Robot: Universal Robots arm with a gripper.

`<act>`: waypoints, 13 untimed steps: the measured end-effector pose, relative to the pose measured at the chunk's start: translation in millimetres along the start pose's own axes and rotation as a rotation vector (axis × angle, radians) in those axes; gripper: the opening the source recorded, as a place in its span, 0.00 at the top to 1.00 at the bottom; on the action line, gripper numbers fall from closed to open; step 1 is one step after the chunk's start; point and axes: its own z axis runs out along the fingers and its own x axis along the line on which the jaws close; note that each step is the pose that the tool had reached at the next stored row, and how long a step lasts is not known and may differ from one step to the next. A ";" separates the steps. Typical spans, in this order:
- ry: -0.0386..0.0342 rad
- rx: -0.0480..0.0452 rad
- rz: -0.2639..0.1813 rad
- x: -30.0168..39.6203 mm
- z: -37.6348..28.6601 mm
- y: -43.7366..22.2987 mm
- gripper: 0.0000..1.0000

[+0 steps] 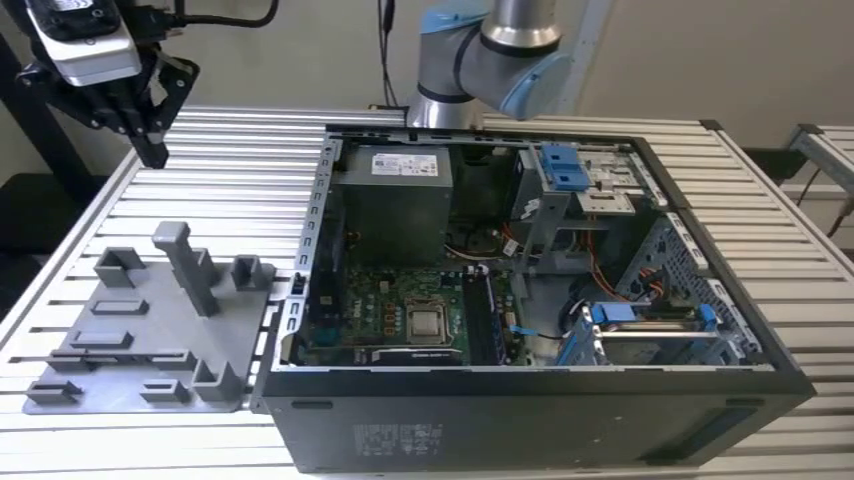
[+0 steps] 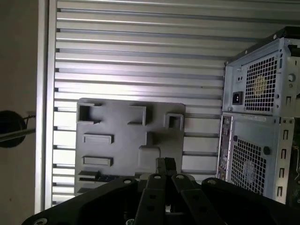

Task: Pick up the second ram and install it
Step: 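Reach for the second ram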

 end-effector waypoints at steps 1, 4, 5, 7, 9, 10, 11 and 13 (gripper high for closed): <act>0.0001 0.0000 -0.001 3.1 -0.1 0.1 0.89; 0.0017 -0.0002 -0.003 11.4 -0.2 0.4 0.89; 0.0025 -0.0001 -0.004 14.1 -0.2 0.5 0.89; 0.0038 -0.0002 -0.006 19.5 -0.3 0.7 0.89; 0.0056 -0.0003 -0.007 24.9 -0.4 0.8 0.89; 0.0063 -0.0003 -0.008 27.5 -0.4 0.9 0.89; 0.0071 -0.0004 -0.009 30.1 -0.5 1.0 0.89; 0.0096 -0.0005 -0.011 35.1 -0.6 1.2 0.89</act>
